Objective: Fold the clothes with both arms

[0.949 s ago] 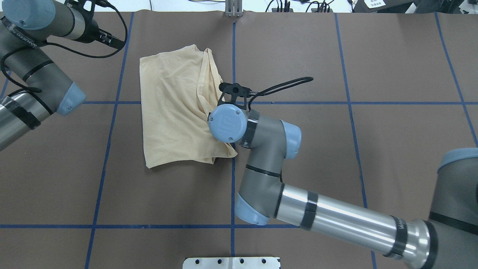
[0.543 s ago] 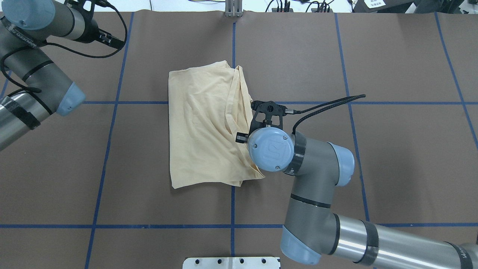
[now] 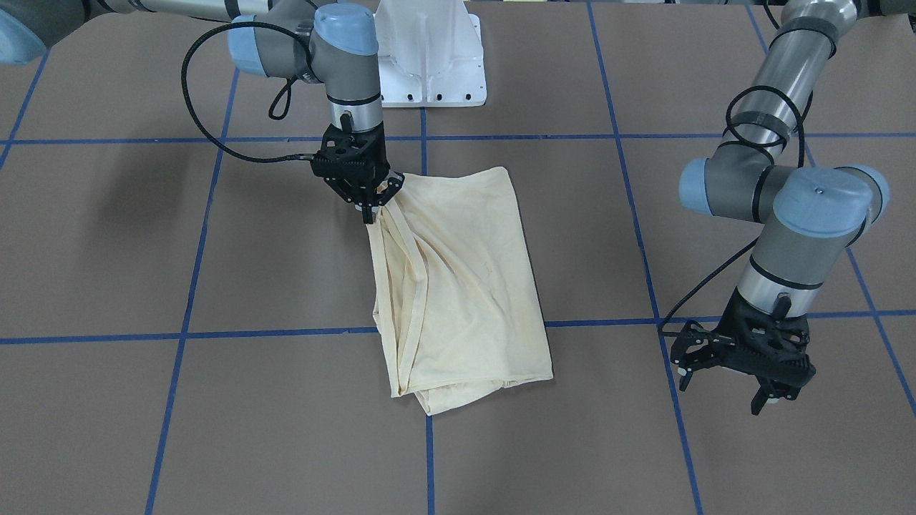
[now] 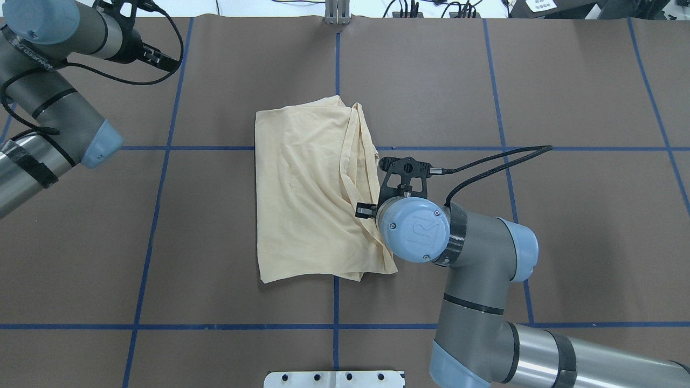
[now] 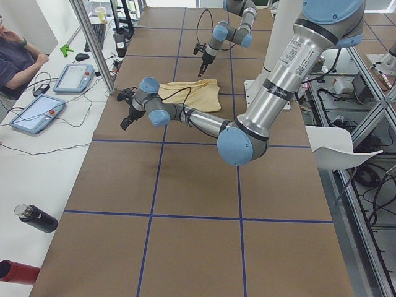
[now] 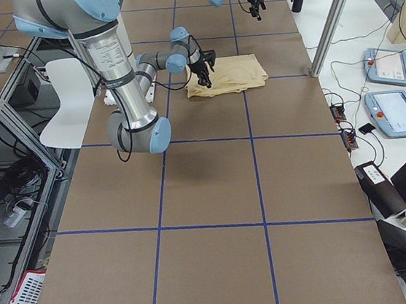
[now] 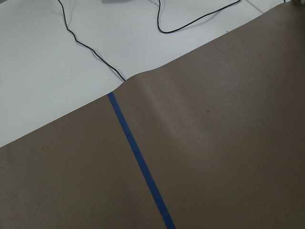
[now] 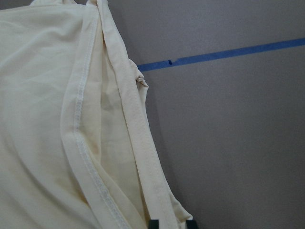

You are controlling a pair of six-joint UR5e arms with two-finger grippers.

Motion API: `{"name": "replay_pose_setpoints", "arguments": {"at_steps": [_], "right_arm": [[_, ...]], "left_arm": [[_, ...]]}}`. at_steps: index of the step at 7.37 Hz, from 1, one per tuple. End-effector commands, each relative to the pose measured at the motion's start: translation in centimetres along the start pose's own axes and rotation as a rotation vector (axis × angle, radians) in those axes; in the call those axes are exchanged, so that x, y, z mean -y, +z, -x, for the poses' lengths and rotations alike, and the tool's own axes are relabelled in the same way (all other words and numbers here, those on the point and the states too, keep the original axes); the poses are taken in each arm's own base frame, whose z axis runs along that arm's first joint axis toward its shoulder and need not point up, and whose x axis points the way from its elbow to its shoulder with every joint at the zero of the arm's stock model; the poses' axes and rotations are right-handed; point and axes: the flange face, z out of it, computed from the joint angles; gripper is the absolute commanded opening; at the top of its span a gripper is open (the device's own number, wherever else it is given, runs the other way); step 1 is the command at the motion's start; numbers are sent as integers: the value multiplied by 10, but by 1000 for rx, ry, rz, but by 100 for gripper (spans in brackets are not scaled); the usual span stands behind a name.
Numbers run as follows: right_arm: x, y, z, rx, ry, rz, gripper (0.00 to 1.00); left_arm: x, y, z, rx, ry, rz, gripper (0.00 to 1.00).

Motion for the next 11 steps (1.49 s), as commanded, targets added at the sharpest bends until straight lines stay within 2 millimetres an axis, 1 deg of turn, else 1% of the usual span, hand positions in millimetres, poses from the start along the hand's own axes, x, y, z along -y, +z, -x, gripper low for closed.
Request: {"name": "replay_pose_setpoints", "arguments": {"at_steps": [1,2,3,4,5,6,7,8,9,10,11], "right_arm": [[22,-21,23,43,-59,-6,100],[9,5,48,11,-79,15,100],[0,18,72,-5,-95,22,100],[-5,23,64,-19,-150,27,99],[-8,30,55,-33,-248,33,96],[-11,33,54,-38,-339,41,91],[-13,40,42,-55,-430,49,82],[-15,43,37,-65,-500,59,74],[-14,39,41,-74,-510,63,63],[-13,38,42,-71,-510,62,51],[-14,37,44,-69,-512,62,33]], "left_arm": [[1,-1,-1,-1,1,-2,100],[1,-1,-1,-1,1,-2,100],[0,0,0,0,1,0,100],[2,-1,-1,-2,0,-4,100],[2,-1,-1,-2,0,-4,100],[1,-1,-1,-1,0,-2,100],[1,-1,-1,-1,0,-2,100],[1,-1,-1,-1,0,-2,100],[1,-1,-1,-1,0,-2,100],[0,-1,-1,-1,-1,-1,100],[1,-1,-1,-1,0,-2,100]]}}
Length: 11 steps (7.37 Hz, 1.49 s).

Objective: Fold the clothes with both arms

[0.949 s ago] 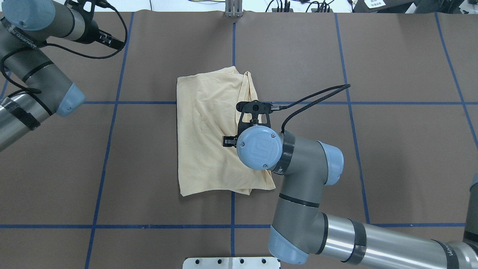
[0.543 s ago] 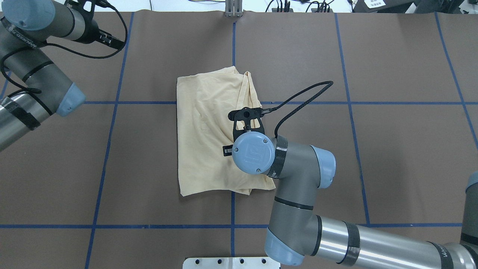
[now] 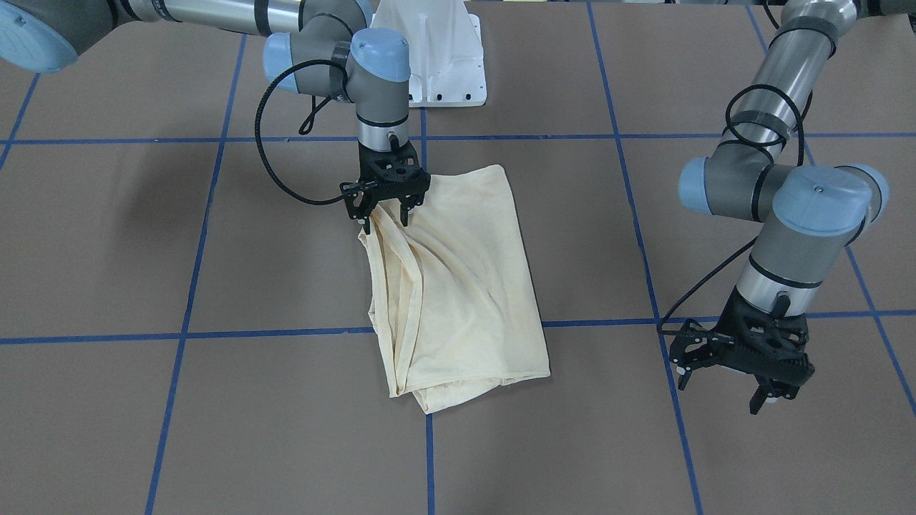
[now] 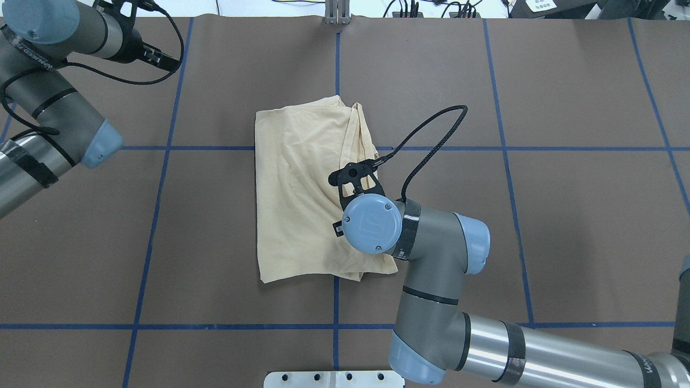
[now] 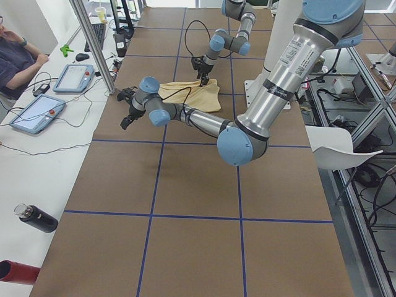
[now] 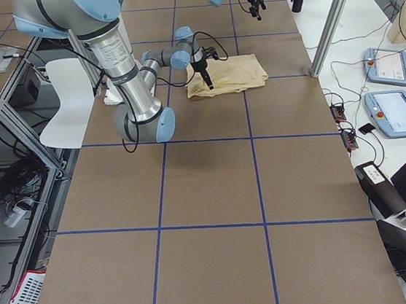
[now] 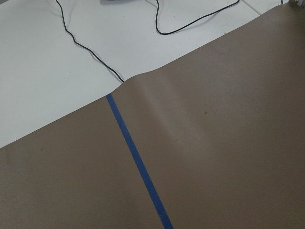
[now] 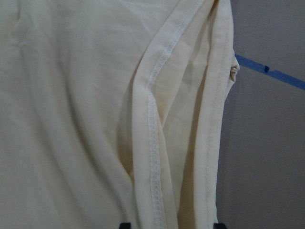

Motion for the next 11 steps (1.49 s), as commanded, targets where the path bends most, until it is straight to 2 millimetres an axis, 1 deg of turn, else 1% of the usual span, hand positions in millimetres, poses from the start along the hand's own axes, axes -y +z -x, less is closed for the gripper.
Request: {"name": "replay_pose_setpoints", "arguments": {"at_steps": [1,2,3,4,5,6,7,8,9,10,11], "right_arm": [[1,-2,1,0,-6,0,17],[0,-6,1,8,-7,-5,13],[-3,-4,0,5,-9,-2,13],[-5,-5,5,13,-13,2,14],[-5,-6,5,14,-13,3,15],[-6,-5,4,12,-13,5,13],[-6,-5,3,12,-13,2,0],[-4,-17,1,33,-7,-12,0],[-9,-18,-12,33,-2,-15,0],[-11,-24,-29,39,7,-24,0],[-22,-25,-43,44,19,-3,0]], "left_arm": [[0,0,0,0,0,-1,100],[0,0,0,0,0,-1,100],[0,0,0,0,0,-1,100],[0,0,0,0,0,-1,100],[0,0,0,0,0,-1,100],[0,0,0,0,0,-1,100],[0,0,0,0,0,-1,100],[0,-1,0,-1,1,-2,100],[0,-1,0,-1,1,-2,100],[0,-1,0,-1,1,-2,100],[0,-1,0,-1,1,-2,100]]}}
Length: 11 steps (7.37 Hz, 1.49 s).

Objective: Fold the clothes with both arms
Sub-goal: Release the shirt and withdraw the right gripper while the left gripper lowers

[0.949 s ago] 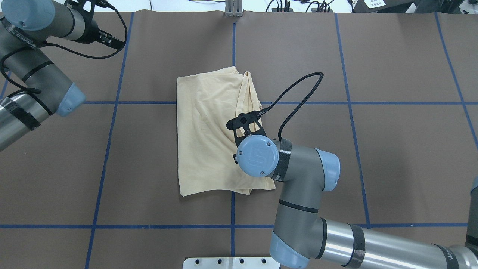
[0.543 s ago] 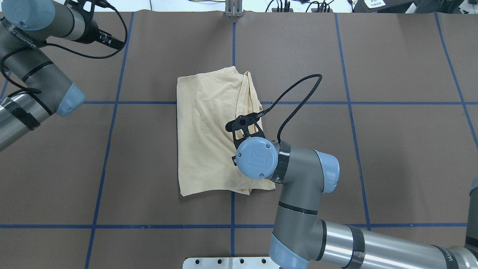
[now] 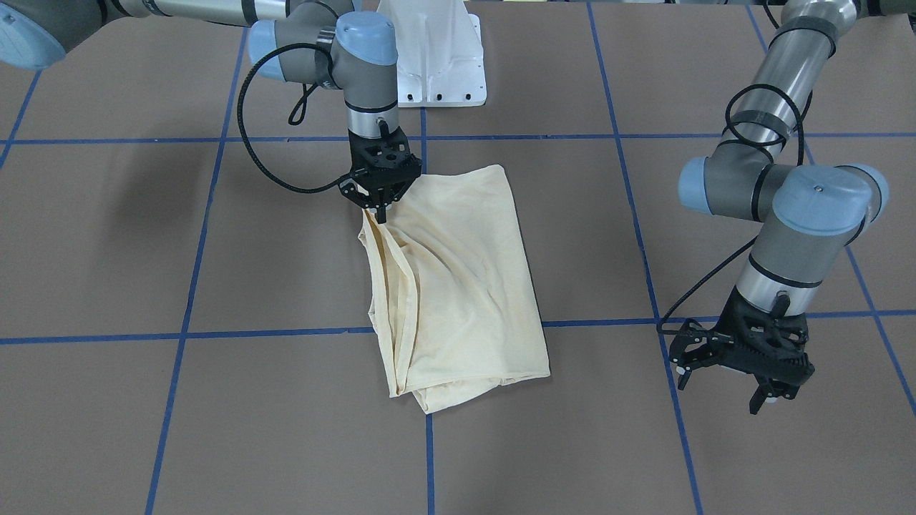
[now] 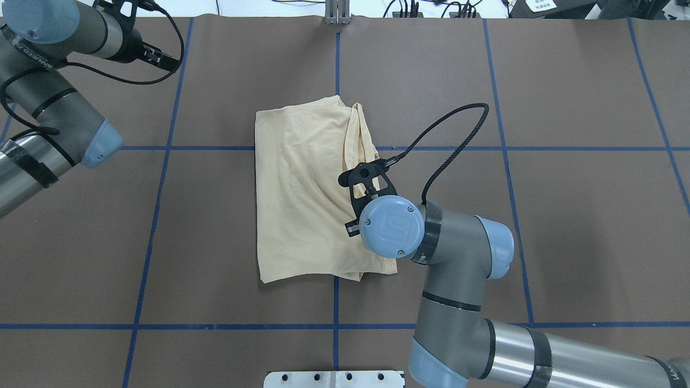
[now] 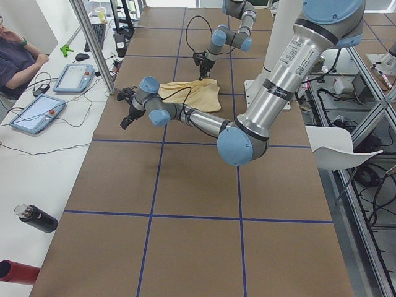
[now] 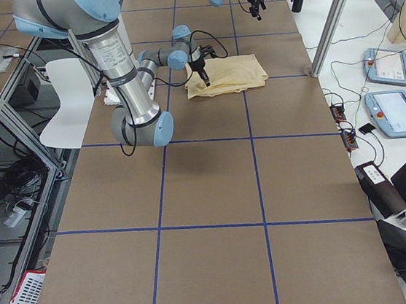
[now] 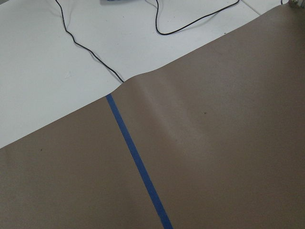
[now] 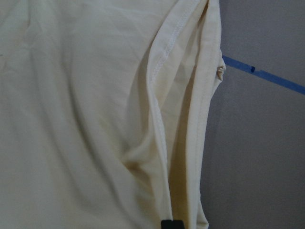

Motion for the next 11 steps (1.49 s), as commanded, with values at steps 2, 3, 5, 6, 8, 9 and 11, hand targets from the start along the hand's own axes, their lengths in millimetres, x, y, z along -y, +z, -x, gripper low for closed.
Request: {"name": "replay_pose_setpoints", "arguments": {"at_steps": [2,3,5,6,8,9,11], "right_arm": [[-32,8,-49,-25,21,36,0],[-35,8,-53,-27,22,37,0],[-30,4,-51,-11,87,18,100],[-9,-2,-63,1,122,-13,100],[38,-23,-97,43,198,-15,100],[52,-32,-111,115,237,-41,100],[32,-32,-151,169,277,-60,100]], "left_arm": [[0,0,0,0,-1,0,100],[0,1,0,1,-5,1,100],[-1,0,-2,-8,-2,4,100],[-1,-2,-6,-40,-5,18,100],[-14,-26,-20,-141,-102,44,100],[-30,-65,-37,-225,-179,38,100],[-102,-111,-112,-340,-316,93,100]]}}
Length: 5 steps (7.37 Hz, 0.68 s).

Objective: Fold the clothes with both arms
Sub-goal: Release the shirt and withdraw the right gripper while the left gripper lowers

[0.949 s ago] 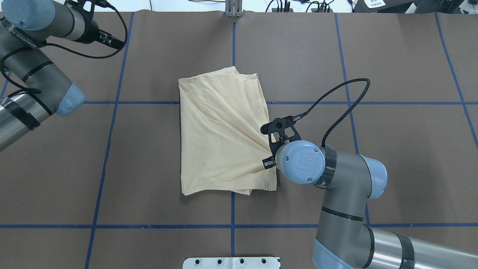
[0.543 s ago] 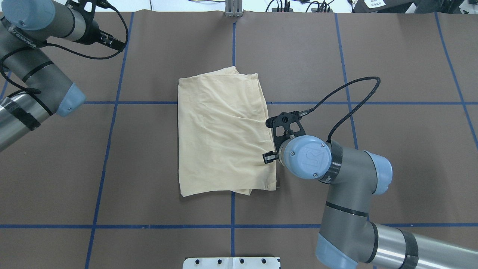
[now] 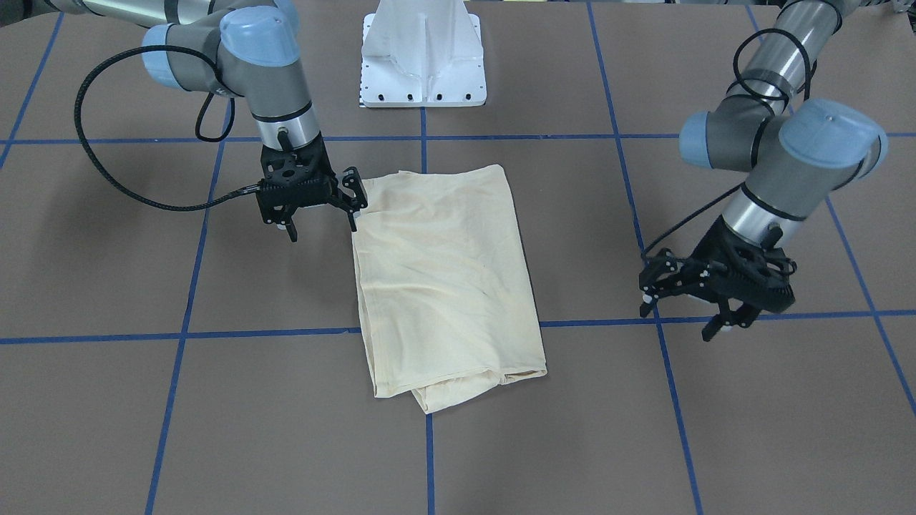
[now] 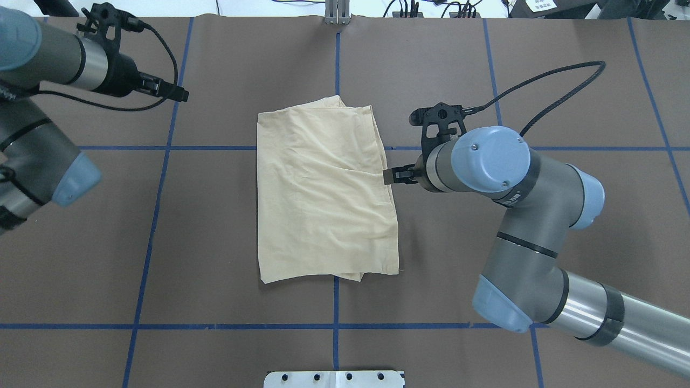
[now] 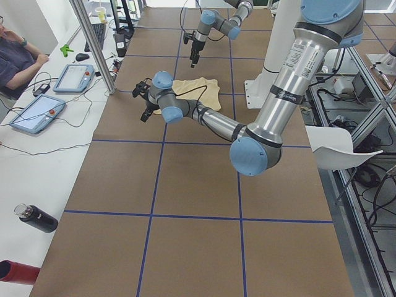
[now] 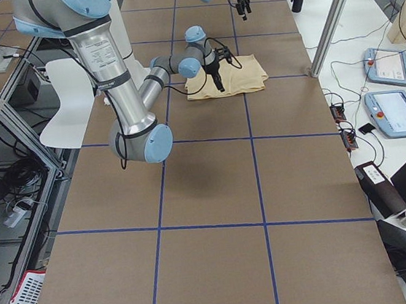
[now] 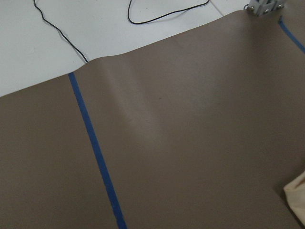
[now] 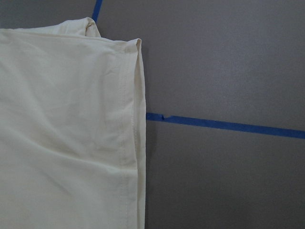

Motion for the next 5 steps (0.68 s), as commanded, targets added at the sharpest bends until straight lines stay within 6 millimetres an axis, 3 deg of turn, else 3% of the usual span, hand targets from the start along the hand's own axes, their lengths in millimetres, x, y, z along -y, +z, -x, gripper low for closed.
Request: {"name": "replay_pose_setpoints", "arguments": {"at_steps": [1,3,4,5], "right_arm": [[-21,-15,-61,35,25,-4,100],[-59,-29,-136,64,20,-5,100],[-71,-32,-158,106,16,-11,100],[-70,-33,-161,109,22,-11,100]], "left_arm": [[-87,-9,-92,-101,-183,42,100],[-164,21,-175,-116,-364,77,100],[-199,38,-199,-85,-390,89,100],[-209,47,-206,-54,-388,107,99]]}}
